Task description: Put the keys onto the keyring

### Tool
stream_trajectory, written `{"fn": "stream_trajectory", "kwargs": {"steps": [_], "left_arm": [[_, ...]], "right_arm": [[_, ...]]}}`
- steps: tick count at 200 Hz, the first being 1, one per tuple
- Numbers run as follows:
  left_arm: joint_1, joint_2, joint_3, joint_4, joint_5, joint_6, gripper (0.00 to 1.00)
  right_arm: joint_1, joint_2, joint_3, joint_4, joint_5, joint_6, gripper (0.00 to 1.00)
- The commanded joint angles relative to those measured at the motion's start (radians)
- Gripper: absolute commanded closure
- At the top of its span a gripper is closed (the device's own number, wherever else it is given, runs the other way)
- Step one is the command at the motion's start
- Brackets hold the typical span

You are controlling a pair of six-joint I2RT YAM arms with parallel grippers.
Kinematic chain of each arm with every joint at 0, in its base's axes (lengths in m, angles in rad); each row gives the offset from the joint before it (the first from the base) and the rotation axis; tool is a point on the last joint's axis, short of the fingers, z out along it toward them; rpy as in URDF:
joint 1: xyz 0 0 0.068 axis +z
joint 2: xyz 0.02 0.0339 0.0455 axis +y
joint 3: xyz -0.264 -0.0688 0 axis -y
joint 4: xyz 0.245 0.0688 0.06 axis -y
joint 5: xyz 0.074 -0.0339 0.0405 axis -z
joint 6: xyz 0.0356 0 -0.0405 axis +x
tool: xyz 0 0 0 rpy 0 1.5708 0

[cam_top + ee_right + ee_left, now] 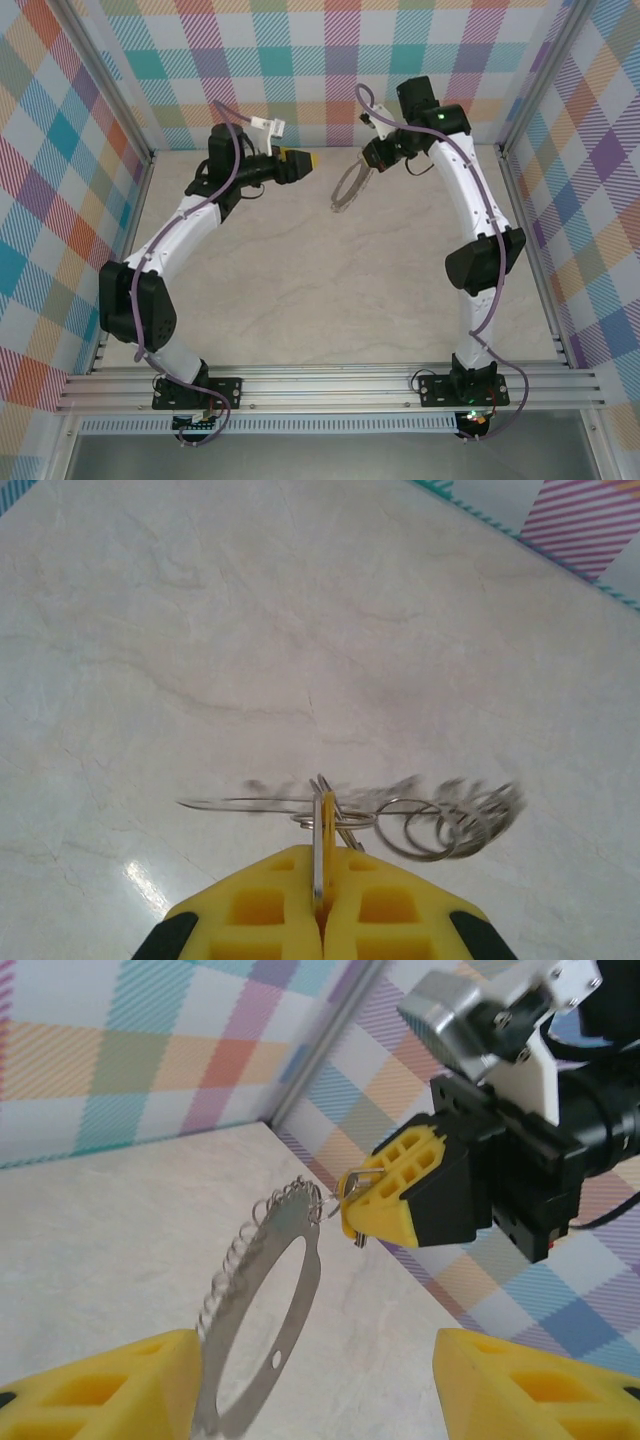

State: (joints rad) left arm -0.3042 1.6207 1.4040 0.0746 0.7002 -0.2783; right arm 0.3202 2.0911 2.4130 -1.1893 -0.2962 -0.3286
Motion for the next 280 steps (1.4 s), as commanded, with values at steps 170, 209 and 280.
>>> {"fn": "stream_trajectory", "kwargs": {"steps": [170, 209, 280], "left_arm": [[0.031, -0.162, -0.155, 0.016, -0.105, -0.050, 0.36], [0.031, -0.149, -0.165, 0.049, -0.096, -0.076, 0.36], [0.027, -0.115, -0.165, 0.083, -0.082, -0.116, 0.35]], "right_arm": [[-0.034, 0.225, 0.004, 0.279, -0.028, 0.221, 1.00], [-0.093, 0.091, -0.311, 0.430, -0.034, 0.286, 1.00], [-0.105, -0.077, -0.666, 0.560, -0.057, 0.291, 1.00]]}}
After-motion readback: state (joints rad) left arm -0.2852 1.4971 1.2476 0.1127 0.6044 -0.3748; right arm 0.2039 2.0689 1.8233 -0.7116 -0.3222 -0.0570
